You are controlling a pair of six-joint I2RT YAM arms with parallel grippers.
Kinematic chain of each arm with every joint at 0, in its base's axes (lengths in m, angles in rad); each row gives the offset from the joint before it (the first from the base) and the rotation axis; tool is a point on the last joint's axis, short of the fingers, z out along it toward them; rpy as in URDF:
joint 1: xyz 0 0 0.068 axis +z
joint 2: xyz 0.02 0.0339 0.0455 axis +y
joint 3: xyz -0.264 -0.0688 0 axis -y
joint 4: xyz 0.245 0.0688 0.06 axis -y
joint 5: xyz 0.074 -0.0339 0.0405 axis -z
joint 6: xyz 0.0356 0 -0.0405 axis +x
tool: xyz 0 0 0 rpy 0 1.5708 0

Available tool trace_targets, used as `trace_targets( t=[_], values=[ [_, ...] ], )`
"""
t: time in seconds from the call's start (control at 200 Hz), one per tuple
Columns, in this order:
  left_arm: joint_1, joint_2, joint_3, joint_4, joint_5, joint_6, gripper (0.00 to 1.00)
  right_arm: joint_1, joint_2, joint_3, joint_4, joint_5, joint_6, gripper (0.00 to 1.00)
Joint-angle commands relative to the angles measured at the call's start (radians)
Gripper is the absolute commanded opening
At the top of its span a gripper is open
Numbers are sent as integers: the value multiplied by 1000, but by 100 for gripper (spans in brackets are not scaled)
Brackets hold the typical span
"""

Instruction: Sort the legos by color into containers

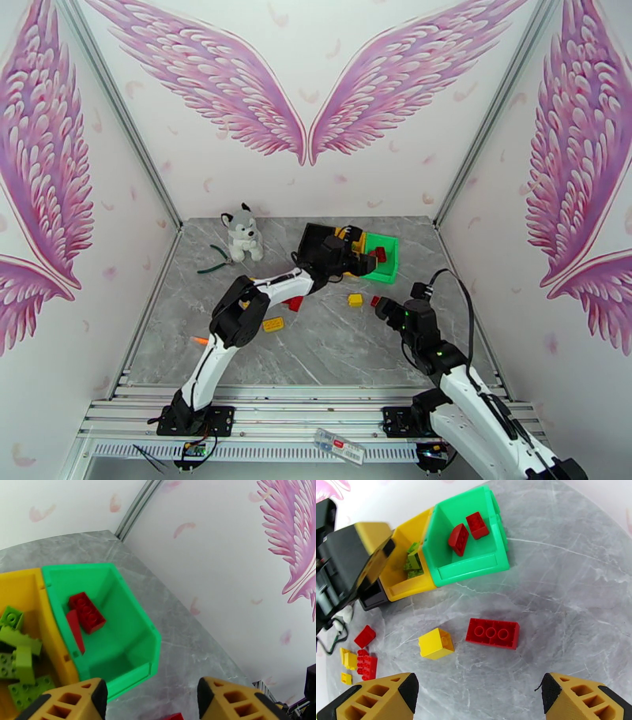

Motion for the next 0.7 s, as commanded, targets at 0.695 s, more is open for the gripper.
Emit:
trace_targets(
  t=[0.695],
  values=[
    [25, -447, -820, 276, -339, 38, 71, -2, 659, 250, 96, 46, 89, 85]
  ],
)
